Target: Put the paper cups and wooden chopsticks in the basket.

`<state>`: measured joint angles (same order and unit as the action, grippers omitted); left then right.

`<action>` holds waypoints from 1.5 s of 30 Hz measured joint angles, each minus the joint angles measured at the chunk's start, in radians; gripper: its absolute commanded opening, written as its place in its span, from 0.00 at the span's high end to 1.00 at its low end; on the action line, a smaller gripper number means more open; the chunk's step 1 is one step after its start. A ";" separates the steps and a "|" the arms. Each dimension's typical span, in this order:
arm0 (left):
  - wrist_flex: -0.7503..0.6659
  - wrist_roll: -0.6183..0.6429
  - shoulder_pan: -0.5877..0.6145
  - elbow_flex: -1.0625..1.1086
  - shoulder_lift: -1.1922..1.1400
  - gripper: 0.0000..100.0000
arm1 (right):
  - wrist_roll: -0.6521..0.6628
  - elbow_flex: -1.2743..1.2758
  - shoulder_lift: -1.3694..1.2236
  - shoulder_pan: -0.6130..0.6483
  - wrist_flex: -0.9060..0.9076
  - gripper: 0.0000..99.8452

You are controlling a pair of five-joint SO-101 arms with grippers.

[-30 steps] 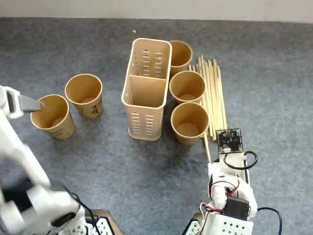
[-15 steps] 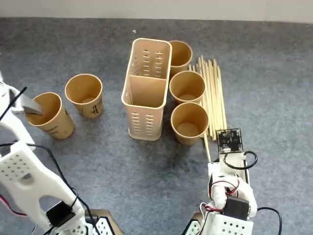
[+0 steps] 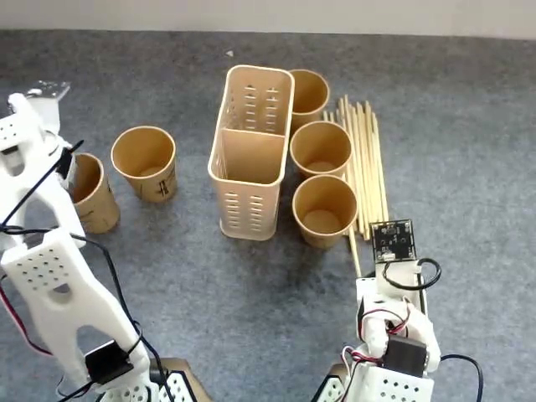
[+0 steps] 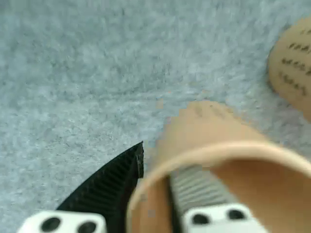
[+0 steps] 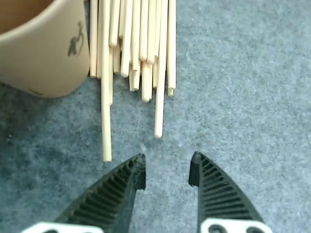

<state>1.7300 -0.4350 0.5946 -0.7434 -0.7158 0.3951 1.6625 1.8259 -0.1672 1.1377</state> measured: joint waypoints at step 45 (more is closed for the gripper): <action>-0.061 0.669 -0.810 -0.376 0.399 1.00 | 0.000 0.000 0.000 0.038 0.000 0.84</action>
<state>1.6686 0.2340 -0.2156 -1.1193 -0.3168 0.3951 1.6625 1.8259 -0.1289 1.1377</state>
